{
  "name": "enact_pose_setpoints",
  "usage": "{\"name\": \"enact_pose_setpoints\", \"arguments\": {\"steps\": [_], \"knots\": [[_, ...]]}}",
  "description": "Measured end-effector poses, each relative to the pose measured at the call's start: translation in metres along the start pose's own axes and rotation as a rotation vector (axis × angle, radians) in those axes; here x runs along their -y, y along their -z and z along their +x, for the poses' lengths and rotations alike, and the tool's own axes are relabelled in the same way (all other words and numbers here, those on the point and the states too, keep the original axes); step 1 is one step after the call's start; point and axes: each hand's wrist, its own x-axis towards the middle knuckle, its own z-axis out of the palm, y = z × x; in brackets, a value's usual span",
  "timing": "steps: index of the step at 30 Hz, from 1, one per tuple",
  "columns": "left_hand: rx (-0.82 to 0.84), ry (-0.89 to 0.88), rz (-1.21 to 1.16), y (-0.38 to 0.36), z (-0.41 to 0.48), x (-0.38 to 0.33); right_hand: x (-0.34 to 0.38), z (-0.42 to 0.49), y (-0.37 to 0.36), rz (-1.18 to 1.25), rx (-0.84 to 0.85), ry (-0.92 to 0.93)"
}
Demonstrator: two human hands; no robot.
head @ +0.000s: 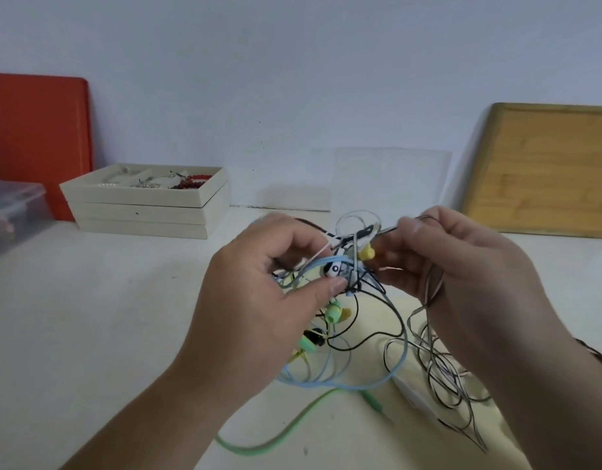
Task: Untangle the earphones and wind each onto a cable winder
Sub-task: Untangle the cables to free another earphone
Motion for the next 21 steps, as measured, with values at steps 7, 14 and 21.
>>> {"name": "enact_pose_setpoints", "arguments": {"steps": [7,14,21], "knots": [[0.041,0.094,-0.135,0.002,0.002,0.004,-0.005,-0.003,0.000,-0.335,0.102,0.077],[0.000,0.168,-0.091,0.000,0.004,0.007,-0.002,-0.006,-0.004,-0.414,0.088,0.074],[-0.059,0.171,0.233,0.003,0.006,0.013,0.000,-0.004,-0.001,-0.274,-0.007,0.062]]}}
